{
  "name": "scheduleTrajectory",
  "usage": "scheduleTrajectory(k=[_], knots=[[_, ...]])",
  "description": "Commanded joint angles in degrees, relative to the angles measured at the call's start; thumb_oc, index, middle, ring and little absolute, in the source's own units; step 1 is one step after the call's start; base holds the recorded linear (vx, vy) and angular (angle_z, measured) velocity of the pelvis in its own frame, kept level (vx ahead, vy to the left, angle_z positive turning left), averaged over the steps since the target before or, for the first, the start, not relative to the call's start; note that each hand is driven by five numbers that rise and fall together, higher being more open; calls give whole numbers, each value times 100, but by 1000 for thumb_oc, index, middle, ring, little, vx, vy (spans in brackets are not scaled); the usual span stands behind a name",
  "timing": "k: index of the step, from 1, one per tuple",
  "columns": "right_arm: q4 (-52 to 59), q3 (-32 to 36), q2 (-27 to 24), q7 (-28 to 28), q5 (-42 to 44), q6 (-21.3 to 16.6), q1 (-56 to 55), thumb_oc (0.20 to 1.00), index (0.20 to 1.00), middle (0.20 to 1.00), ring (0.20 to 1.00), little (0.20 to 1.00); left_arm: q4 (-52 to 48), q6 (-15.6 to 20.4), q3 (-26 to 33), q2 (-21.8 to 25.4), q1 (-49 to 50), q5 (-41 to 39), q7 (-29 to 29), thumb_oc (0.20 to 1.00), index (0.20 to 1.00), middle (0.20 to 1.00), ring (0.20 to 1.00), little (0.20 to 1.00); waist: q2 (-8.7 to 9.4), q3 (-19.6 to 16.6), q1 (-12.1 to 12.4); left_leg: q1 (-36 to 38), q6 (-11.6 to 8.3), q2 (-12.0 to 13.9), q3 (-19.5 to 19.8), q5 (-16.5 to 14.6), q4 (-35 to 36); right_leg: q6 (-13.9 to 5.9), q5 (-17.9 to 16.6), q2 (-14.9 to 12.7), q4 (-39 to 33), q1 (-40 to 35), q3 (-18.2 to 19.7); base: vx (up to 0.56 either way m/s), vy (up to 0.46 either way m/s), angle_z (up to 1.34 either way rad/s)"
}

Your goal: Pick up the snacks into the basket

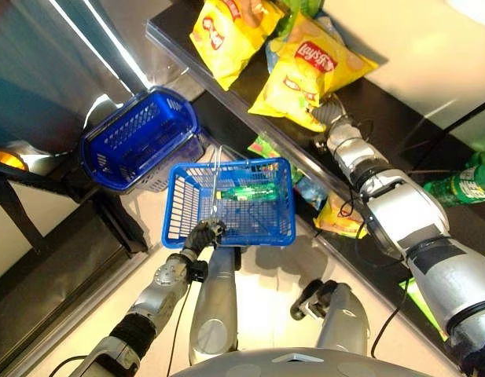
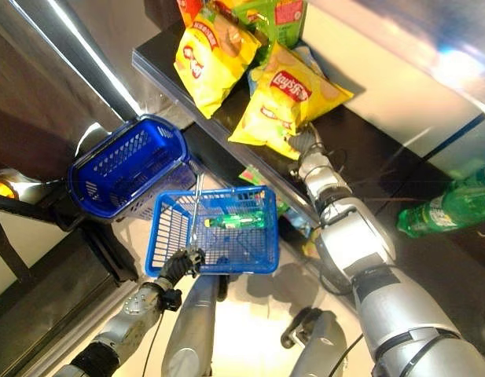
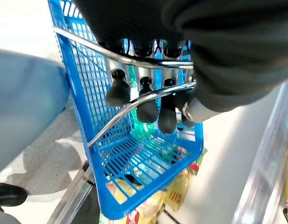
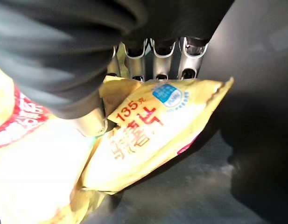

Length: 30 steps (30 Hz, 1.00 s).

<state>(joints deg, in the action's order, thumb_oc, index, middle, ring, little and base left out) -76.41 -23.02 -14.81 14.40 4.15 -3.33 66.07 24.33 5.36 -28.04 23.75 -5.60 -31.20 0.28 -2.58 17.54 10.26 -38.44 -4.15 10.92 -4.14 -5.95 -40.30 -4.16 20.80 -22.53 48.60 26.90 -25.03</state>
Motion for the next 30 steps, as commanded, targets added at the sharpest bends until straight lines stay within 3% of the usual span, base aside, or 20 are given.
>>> scheduleTrajectory(k=[1, 11, 19, 22, 30], knots=[[308, 205, -100, 334, -38, -311, -231, 200, 200, 200, 200, 200, -652, 646, -26, 88, -116, -112, -89, 200, 200, 200, 200, 200, 59, -252, -83, 298, 193, 67, -263, -260, -26, -358, -1325, 6, -862, 182, 325, -53, 22, -33], [1574, 316, -69, 678, -550, -553, -1284, 200, 200, 200, 200, 200, -520, 784, 85, -38, -48, -90, 38, 200, 200, 200, 200, 200, 186, -289, -345, 874, 127, 210, -396, -219, 270, -409, -1468, 123, -1277, -276, 398, 8, -6, -18], [2925, 217, -187, 644, -1027, -664, -2035, 200, 200, 200, 200, 200, -745, 823, 203, -64, 106, -183, 44, 200, 200, 200, 200, 200, 241, -359, -462, 842, 83, 258, -415, -196, 281, -406, -1465, 139, -1293, -240, 412, 2, -2, -1], [3572, 107, -382, 503, -1412, -740, -2555, 200, 200, 200, 200, 200, -1282, 874, 367, 73, 269, -241, -21, 200, 200, 200, 200, 200, 244, -343, -486, 793, 65, 289, -399, -167, 299, -409, -1453, 136, -1269, -201, 395, 0, 0, 0], [3775, -184, -585, 276, -2228, -858, -3406, 200, 200, 200, 200, 200, -2486, 975, 672, 556, 757, -383, -233, 200, 200, 200, 200, 200, 197, -280, -433, 682, 40, 320, -358, -92, 311, -410, -1446, 140, -1253, -153, 331, -1, -3, 0]])
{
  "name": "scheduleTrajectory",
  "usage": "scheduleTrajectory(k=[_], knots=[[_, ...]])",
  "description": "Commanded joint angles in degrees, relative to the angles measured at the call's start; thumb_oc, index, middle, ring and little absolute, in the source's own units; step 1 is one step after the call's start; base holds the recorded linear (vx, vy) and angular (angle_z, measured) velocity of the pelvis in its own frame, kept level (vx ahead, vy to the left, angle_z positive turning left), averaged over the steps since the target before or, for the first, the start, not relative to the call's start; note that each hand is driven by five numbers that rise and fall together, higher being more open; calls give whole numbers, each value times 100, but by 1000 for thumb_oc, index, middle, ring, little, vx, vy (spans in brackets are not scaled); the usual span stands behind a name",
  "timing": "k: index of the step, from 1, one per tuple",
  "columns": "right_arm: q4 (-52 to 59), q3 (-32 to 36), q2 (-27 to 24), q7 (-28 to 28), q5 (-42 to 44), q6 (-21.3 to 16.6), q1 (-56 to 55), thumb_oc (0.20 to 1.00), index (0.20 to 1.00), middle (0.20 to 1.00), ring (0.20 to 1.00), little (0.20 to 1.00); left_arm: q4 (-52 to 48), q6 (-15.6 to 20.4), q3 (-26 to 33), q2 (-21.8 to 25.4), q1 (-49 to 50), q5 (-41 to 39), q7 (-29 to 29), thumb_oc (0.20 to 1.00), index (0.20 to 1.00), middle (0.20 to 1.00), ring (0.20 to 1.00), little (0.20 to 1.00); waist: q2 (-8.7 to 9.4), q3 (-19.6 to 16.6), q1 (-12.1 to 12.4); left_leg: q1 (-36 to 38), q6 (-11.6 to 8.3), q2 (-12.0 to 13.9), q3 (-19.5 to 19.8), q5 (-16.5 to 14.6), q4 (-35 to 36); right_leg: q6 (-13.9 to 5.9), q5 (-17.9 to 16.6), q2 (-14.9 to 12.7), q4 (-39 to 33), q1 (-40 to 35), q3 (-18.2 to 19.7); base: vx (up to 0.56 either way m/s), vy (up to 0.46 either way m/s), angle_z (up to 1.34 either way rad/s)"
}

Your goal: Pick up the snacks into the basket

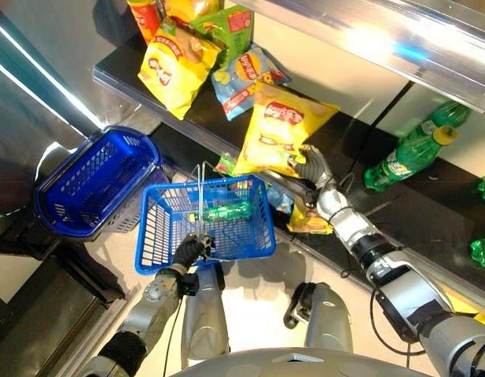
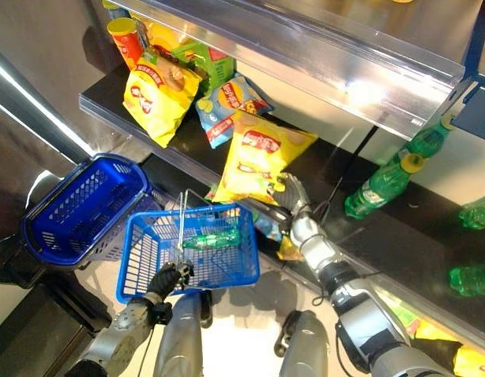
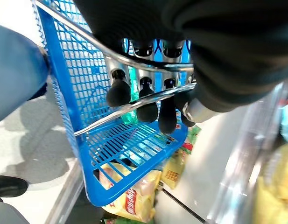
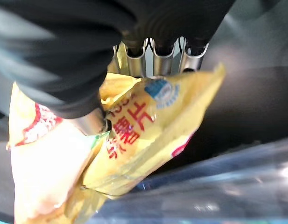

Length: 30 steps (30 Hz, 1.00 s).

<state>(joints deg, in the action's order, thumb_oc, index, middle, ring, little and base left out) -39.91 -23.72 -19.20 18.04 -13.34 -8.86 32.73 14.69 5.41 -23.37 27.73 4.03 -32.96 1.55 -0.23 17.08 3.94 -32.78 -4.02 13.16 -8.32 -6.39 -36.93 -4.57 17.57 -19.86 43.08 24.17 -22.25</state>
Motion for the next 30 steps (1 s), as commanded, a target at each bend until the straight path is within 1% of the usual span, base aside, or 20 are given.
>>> scheduleTrajectory(k=[1, 3, 4, 5, 6, 7, 8, 12, 13, 14, 16, 18, 24, 28, 29, 30], knots=[[124, -116, -143, -87, -479, -306, -75, 200, 200, 200, 200, 200, -1529, 966, 209, 161, -198, -208, -359, 200, 200, 200, 200, 200, -36, -239, 197, 113, 27, 95, 60, -49, -26, -368, -1123, -126, -700, 121, 54, 0, 0, 0], [20, -332, -215, -180, -879, -278, -262, 200, 200, 200, 200, 200, -1802, 995, 290, 271, -86, -259, -404, 200, 200, 200, 200, 200, -48, -218, 208, 114, 14, 100, 64, -34, 2, -370, -1124, -119, -709, 132, 57, 0, 0, 0], [20, -334, -213, -178, -881, -278, -265, 200, 200, 200, 200, 200, -1807, 992, 293, 273, -79, -259, -404, 200, 200, 200, 200, 200, -47, -221, 206, 114, 13, 101, 65, -34, 3, -370, -1124, -118, -710, 131, 56, 0, 0, 0], [-129, -569, -298, -227, -1389, -223, -347, 200, 200, 200, 200, 200, -2019, 1014, 329, 331, -28, -357, -446, 200, 200, 200, 200, 200, -54, -203, 213, 102, 4, 102, 77, -30, -3, -372, -1118, -108, -701, 135, 52, 0, 0, 0], [-134, -572, -293, -223, -1393, -225, -346, 200, 200, 200, 200, 200, -2024, 1011, 333, 333, -21, -358, -446, 200, 200, 200, 200, 200, -54, -205, 209, 100, 3, 103, 79, -31, -4, -372, -1118, -107, -701, 134, 49, 0, 0, 0], [-274, -762, -302, -264, -1773, -186, -374, 200, 200, 200, 200, 200, -2198, 996, 361, 381, 9, -469, -510, 200, 200, 200, 200, 200, -58, -189, 215, 87, -6, 105, 96, -19, -8, -371, -1114, -98, -692, 133, 48, 0, 0, 0], [-275, -762, -301, -264, -1773, -187, -374, 200, 200, 200, 200, 200, -2198, 996, 362, 381, 9, -469, -510, 200, 200, 200, 200, 200, -57, -189, 214, 87, -6, 105, 96, -19, -8, -371, -1114, -98, -693, 133, 48, 0, 0, 0], [-647, -1116, -174, -424, -2177, -159, -304, 200, 200, 200, 200, 200, -2538, 954, 338, 424, 29, -796, -634, 200, 200, 200, 200, 200, -64, -175, 247, 116, -16, 109, 108, -13, 15, -368, -1116, -86, -698, 111, 34, 0, 0, 0], [-831, -1204, -111, -395, -2263, -143, -245, 200, 200, 200, 200, 200, -2578, 942, 313, 421, 13, -853, -654, 200, 200, 200, 200, 200, -65, -170, 259, 127, -15, 106, 113, -10, 25, -369, -1121, -84, -711, 97, 29, 0, 0, 0], [-1085, -1373, 29, -479, -2353, -114, -96, 200, 200, 200, 200, 200, -2684, 910, 260, 416, -35, -939, -695, 200, 200, 200, 200, 200, -88, -165, 303, 141, -11, 94, 115, -3, 34, -369, -1126, -82, -713, 92, 30, 0, 0, 0], [-1199, -1442, 102, -504, -2369, -114, -12, 200, 200, 200, 200, 200, -2723, 894, 251, 411, -54, -986, -702, 200, 200, 200, 200, 200, -88, -150, 317, 143, -10, 90, 125, -1, 28, -372, -1134, -81, -714, 83, 27, 0, 0, 0], [-1385, -1612, 275, -558, -2446, -102, 164, 200, 200, 200, 200, 200, -2786, 863, 200, 371, -117, -1072, -748, 200, 200, 200, 200, 200, -111, -142, 369, 142, -17, 81, 137, 9, 34, -369, -1128, -90, -712, 83, 25, 0, 0, 0], [-1443, -2001, 565, -770, -2760, -114, 402, 200, 200, 200, 200, 200, -2812, 811, 145, 331, -193, -1100, -796, 200, 200, 200, 200, 200, -126, -110, 429, 158, -28, 70, 149, 27, 58, -366, -1124, -91, -700, 64, 14, 0, 0, 0], [-1277, -1963, 605, -736, -2720, -131, 311, 200, 200, 200, 200, 200, -2864, 805, 194, 314, -167, -1106, -796, 200, 200, 200, 200, 200, -117, -100, 431, 177, -23, 56, 150, 41, 93, -380, -1147, -96, -723, 42, 3, 0, 0, 0], [-986, -1924, 552, -752, -2677, -170, 239, 200, 200, 200, 200, 200, -2868, 801, 228, 297, -165, -1100, -784, 200, 200, 200, 200, 200, -105, -88, 416, 190, -23, 56, 139, 47, 112, -379, -1149, -85, -734, 31, 14, 0, 0, 0], [-974, -1923, 543, -759, -2675, -167, 234, 200, 200, 200, 200, 200, -2868, 801, 225, 295, -165, -1100, -784, 200, 200, 200, 200, 200, -107, -88, 418, 194, -23, 55, 137, 48, 115, -379, -1149, -85, -735, 29, 14, 0, 0, 0]])
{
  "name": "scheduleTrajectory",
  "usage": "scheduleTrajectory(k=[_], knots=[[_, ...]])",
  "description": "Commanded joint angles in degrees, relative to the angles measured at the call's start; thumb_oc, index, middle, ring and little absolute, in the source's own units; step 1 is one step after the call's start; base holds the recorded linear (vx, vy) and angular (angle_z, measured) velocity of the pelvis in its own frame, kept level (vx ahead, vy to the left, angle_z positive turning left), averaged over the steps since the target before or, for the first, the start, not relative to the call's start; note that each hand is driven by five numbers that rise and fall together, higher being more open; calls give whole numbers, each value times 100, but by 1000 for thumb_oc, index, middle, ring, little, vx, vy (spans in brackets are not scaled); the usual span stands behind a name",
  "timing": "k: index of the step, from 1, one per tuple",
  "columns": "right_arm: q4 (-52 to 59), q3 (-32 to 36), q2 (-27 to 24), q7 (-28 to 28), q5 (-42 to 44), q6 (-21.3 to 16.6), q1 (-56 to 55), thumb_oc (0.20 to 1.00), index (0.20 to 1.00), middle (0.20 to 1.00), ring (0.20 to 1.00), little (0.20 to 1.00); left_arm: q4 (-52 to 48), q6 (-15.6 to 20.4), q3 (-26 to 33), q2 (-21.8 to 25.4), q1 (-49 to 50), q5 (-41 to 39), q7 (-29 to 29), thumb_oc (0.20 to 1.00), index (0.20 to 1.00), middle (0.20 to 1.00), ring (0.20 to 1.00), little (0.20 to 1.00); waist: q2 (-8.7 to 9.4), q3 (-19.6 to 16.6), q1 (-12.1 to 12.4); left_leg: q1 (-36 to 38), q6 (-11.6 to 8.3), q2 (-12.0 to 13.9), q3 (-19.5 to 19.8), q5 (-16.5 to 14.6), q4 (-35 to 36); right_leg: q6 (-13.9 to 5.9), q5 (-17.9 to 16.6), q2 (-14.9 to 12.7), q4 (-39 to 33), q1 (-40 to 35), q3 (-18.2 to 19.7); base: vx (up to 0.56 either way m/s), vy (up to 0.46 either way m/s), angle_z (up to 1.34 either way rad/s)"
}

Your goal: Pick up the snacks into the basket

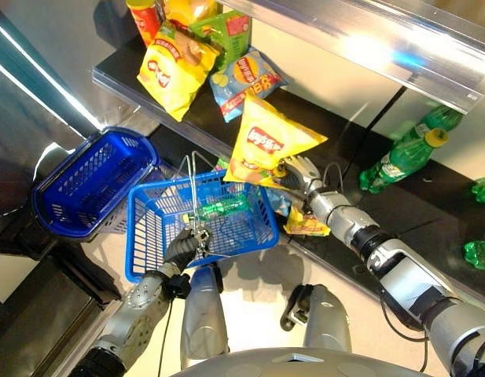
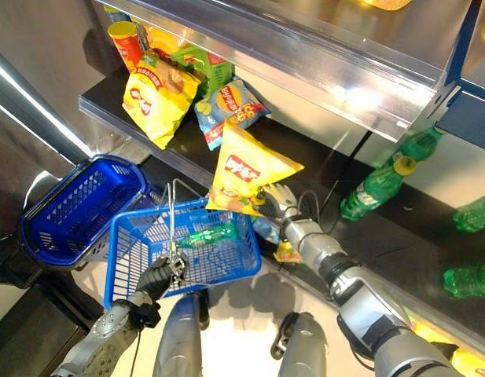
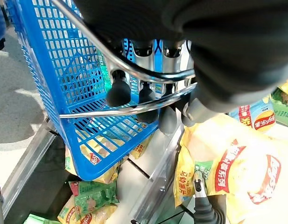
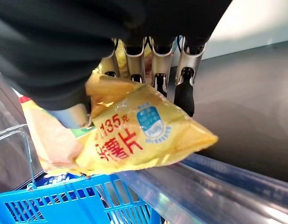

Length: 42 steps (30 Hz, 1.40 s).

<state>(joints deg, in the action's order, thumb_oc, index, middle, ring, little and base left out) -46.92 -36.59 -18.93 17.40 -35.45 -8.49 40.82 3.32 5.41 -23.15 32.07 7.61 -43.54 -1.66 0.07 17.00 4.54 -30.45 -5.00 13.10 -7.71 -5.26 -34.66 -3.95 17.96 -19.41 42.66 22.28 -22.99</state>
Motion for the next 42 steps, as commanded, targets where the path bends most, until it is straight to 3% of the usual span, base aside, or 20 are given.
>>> scheduleTrajectory(k=[1, 7, 11, 21, 28, 31, 35, 36, 42], knots=[[-71, -610, 448, -686, -447, -224, -629, 200, 200, 200, 200, 200, -1730, 804, 226, -139, -521, -24, -450, 200, 200, 200, 200, 200, -122, -67, 336, -37, 75, 61, 68, -64, -113, -441, -1189, -128, -703, 215, 93, 0, 0, 0], [970, -196, -172, -470, -171, -357, -1147, 200, 200, 200, 200, 200, -1756, 865, 313, -124, -457, 16, -390, 200, 200, 200, 200, 200, -69, -28, 235, 21, 75, 81, 52, -80, -112, -461, -1199, -144, -705, 190, 106, 5, 0, 1], [1630, -185, -801, -673, -52, -517, -1263, 200, 200, 200, 200, 200, -1793, 885, 294, -25, -405, -6, -420, 200, 200, 200, 200, 200, -6, -37, 186, 39, 71, 100, 27, -101, -130, -475, -1196, -152, -705, 184, 130, 8, 0, 0], [2346, -415, -1559, -1069, -255, -661, -1122, 200, 200, 200, 200, 200, -1954, 825, 322, 130, -251, -88, -499, 200, 200, 200, 200, 200, 68, -11, 137, 78, 62, 102, -27, -107, -108, -505, -1226, -166, -718, 165, 151, 0, 0, 0], [2031, -448, -1141, -1224, -69, -545, -907, 200, 200, 200, 200, 200, -1972, 776, 303, 23, -272, -110, -481, 200, 200, 200, 200, 200, 68, 21, 174, 111, 68, 110, -44, -97, -74, -506, -1238, -168, -728, 142, 147, 0, 0, 0], [1599, -505, -477, -1367, 389, -474, -724, 200, 200, 200, 200, 200, -1988, 778, 350, -37, -262, -142, -474, 200, 200, 200, 200, 200, 37, 34, 224, 128, 72, 101, -61, -80, -43, -495, -1236, -170, -726, 130, 146, 0, 0, 0], [1048, -574, -19, -1360, 505, -385, -522, 200, 200, 200, 200, 200, -2007, 766, 362, -65, -250, -193, -476, 200, 200, 200, 200, 200, 12, 37, 274, 121, 75, 91, -47, -75, -38, -483, -1242, -166, -744, 123, 142, 0, 0, 0], [485, -645, 372, -1343, 542, -313, -384, 200, 200, 200, 200, 200, -2035, 760, 338, -78, -272, -226, -488, 200, 200, 200, 200, 200, -21, 28, 333, 106, 83, 73, -34, -78, -49, -477, -1245, -169, -747, 114, 124, 0, 0, 0], [-823, -497, 1049, -1258, 755, -140, 14, 200, 200, 200, 200, 200, -2124, 727, 328, -99, -274, -303, -528, 200, 200, 200, 200, 200, -74, 32, 444, 104, 107, 31, -25, -51, -16, -467, -1279, -172, -773, 91, 82, -2, 0, 1]])
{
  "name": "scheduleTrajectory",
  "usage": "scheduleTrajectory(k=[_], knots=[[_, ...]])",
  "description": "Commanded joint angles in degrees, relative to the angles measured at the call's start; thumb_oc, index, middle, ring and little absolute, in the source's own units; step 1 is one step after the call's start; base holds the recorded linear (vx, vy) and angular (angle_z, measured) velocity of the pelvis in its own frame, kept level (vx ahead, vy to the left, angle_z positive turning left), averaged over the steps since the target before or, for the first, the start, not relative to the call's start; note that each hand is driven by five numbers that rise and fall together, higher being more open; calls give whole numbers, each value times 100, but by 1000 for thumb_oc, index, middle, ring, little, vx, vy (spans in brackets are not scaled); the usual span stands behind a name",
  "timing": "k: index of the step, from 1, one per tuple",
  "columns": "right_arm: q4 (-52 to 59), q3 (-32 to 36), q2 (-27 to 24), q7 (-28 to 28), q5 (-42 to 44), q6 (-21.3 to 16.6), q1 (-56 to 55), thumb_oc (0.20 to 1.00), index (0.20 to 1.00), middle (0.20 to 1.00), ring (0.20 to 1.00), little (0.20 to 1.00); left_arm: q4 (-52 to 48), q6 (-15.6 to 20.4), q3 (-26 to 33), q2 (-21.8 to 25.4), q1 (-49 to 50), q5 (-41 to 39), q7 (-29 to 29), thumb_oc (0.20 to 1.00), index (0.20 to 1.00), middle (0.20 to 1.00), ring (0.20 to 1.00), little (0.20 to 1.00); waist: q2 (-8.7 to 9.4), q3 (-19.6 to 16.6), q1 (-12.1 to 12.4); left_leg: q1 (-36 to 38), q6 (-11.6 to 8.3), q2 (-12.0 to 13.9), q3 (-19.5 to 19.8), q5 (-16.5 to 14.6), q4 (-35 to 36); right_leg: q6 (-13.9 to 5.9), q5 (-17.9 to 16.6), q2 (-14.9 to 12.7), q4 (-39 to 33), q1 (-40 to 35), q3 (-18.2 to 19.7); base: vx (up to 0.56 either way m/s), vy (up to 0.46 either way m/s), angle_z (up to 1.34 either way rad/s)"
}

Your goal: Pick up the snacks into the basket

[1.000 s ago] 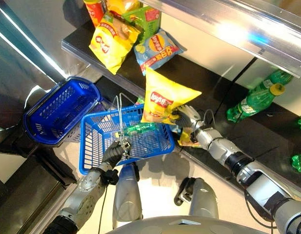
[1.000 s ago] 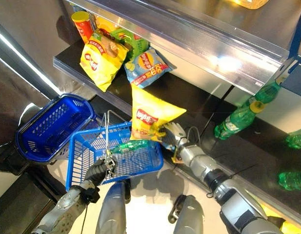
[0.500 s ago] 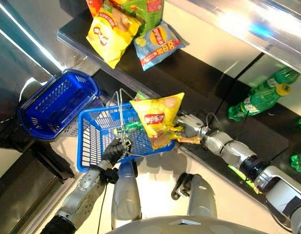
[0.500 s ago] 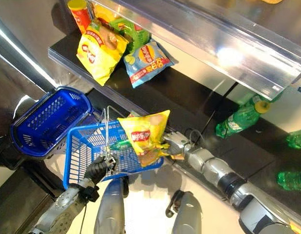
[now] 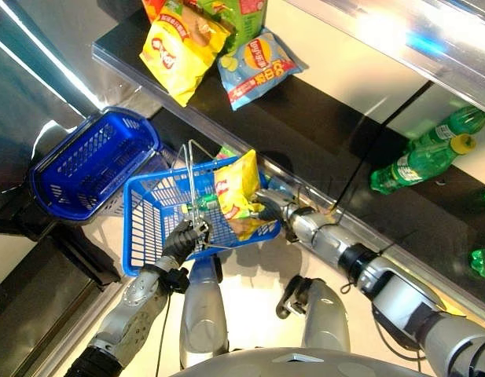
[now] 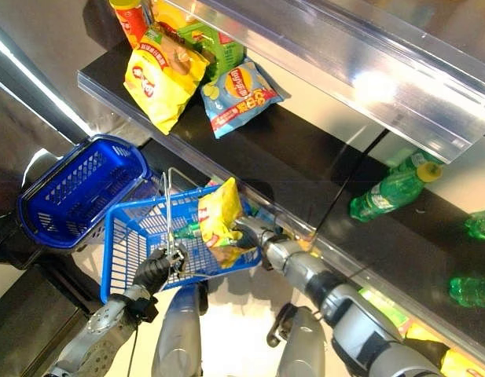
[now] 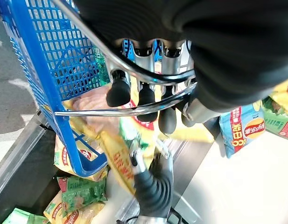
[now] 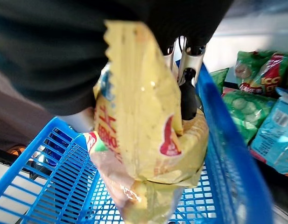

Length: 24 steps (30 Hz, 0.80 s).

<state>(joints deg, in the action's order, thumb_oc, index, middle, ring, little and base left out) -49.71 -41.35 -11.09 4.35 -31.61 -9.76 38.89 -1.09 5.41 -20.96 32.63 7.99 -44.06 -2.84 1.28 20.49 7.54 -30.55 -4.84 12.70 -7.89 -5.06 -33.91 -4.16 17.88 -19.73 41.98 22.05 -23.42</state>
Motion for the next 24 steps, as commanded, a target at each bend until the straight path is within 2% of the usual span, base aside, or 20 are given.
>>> scheduleTrajectory(k=[1, 3, 5, 11, 12, 13, 14, 15, 16, 24], knots=[[-764, 6, 358, 52, 409, 30, 290, 200, 200, 200, 200, 200, -1704, 702, 98, -158, -321, -277, -434, 200, 200, 200, 200, 200, -214, -318, 167, 104, 95, 59, -1, -65, -87, -442, -1273, -137, -701, 118, 130, -6, 6, 5], [-1062, 48, 479, 44, 468, 53, 368, 200, 200, 200, 200, 200, -1730, 684, 78, -163, -336, -308, -466, 200, 200, 200, 200, 200, -221, -317, 189, 98, 102, 48, 1, -58, -77, -440, -1279, -137, -709, 110, 120, -7, 3, 5], [-1832, 81, 845, -35, 493, 163, 726, 200, 200, 200, 200, 200, -1823, 636, -43, -157, -453, -355, -583, 200, 200, 200, 200, 200, -271, -314, 313, 88, 123, -10, 33, -50, -64, -443, -1307, -159, -722, 84, 76, -8, -8, 7], [-2247, 150, 1042, -240, 584, 215, 880, 200, 200, 200, 200, 200, -1824, 549, -145, -129, -557, -389, -742, 200, 200, 200, 200, 200, -339, -311, 439, 65, 151, -64, 77, -57, -92, -450, -1306, -188, -676, 66, 10, 9, -8, 7], [-2265, 156, 1058, -280, 611, 210, 875, 200, 200, 200, 200, 200, -1815, 532, -168, -115, -574, -387, -776, 200, 200, 200, 200, 200, -353, -323, 459, 112, 90, -74, 127, -211, -148, -530, -1179, -188, -592, 33, 57, -6, 6, 16], [-2327, 183, 1061, -316, 644, 236, 893, 200, 200, 200, 200, 200, -1803, 513, -175, -116, -595, -388, -801, 200, 200, 200, 200, 200, -359, -326, 476, 56, 160, -90, 87, -57, -89, -455, -1311, -198, -669, 71, 3, 73, -2, 15], [-2337, 161, 1081, -377, 648, 236, 887, 200, 200, 200, 200, 200, -1795, 494, -189, -113, -612, -393, -830, 200, 200, 200, 200, 200, -363, -344, 499, 102, 99, -95, 134, -215, -151, -534, -1184, -195, -595, 31, 42, -73, 17, 13], [-2376, 215, 1077, -370, 681, 253, 891, 200, 200, 200, 200, 200, -1790, 480, -203, -122, -627, -404, -854, 200, 200, 200, 200, 200, -367, -345, 507, 39, 172, -109, 101, -60, -95, -461, -1313, -206, -673, 64, -17, 1, 17, 7], [-2318, 288, 1020, -263, 707, 256, 892, 1000, 1000, 1000, 1000, 1000, -1775, 476, -202, -133, -630, -392, -842, 200, 200, 200, 200, 200, -373, -351, 516, 43, 180, -122, 105, -45, -72, -470, -1334, -200, -682, 63, -22, -74, 25, 9], [-1949, 381, 872, -80, 903, 235, 819, 1000, 1000, 1000, 1000, 1000, -1633, 475, -194, -156, -697, -230, -691, 200, 200, 200, 200, 200, -314, -306, 428, 55, 191, -122, 76, -46, -55, -459, -1371, -201, -695, 106, 53, -5, 15, 2]])
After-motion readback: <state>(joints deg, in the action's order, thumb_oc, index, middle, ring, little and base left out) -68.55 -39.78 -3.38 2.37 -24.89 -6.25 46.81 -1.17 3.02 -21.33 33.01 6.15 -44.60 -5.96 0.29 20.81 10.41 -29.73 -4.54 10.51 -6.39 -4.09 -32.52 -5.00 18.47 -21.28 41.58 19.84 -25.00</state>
